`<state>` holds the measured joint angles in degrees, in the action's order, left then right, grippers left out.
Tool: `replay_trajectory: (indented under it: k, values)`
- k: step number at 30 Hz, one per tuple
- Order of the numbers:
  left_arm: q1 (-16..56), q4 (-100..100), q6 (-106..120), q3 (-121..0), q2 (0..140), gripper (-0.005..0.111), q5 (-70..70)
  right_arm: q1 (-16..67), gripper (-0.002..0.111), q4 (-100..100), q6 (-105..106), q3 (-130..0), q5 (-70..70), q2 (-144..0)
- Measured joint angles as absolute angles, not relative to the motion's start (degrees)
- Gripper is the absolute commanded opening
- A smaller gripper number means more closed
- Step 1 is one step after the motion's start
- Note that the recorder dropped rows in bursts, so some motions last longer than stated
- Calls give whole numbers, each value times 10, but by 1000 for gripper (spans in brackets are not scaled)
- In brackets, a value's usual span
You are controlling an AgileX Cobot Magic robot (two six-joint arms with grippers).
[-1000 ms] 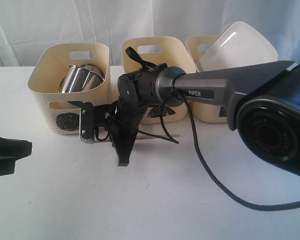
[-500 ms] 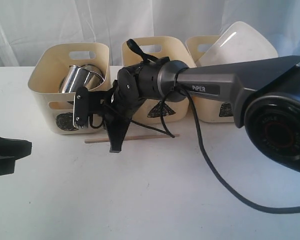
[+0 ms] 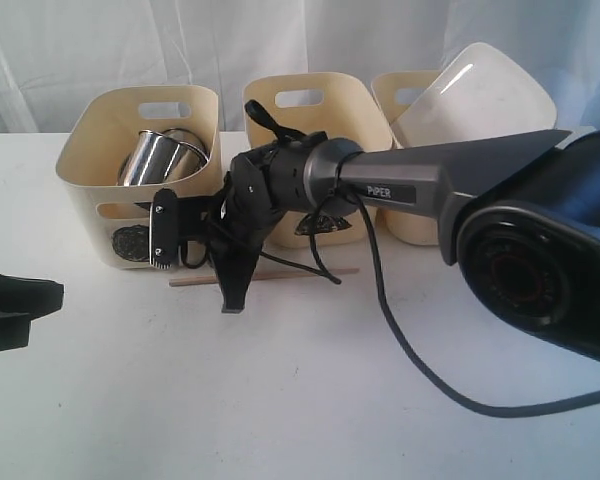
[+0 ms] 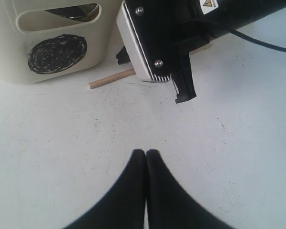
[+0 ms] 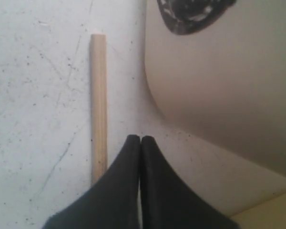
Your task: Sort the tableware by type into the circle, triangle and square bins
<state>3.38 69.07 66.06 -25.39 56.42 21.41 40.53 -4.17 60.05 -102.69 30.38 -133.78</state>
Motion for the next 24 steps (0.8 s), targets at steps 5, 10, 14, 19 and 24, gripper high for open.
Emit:
replay_trajectory:
  k: [5, 10, 14, 19, 24]
  values:
    - [34, 691, 661, -254, 564, 0, 214, 405, 0, -40, 600, -1038, 339, -1349]
    - [34, 691, 661, -254, 564, 0, 214, 405, 0, -40, 600, -1047, 378, -1349]
    - [34, 691, 661, -254, 564, 0, 214, 406, 0, -40, 600, -1050, 420, -1346]
    - [34, 691, 661, -254, 564, 0, 213, 409, 0, -40, 600, -1054, 504, -1338]
    - [34, 691, 661, -254, 564, 0, 213, 414, 0, -41, 600, -1054, 569, -1329]
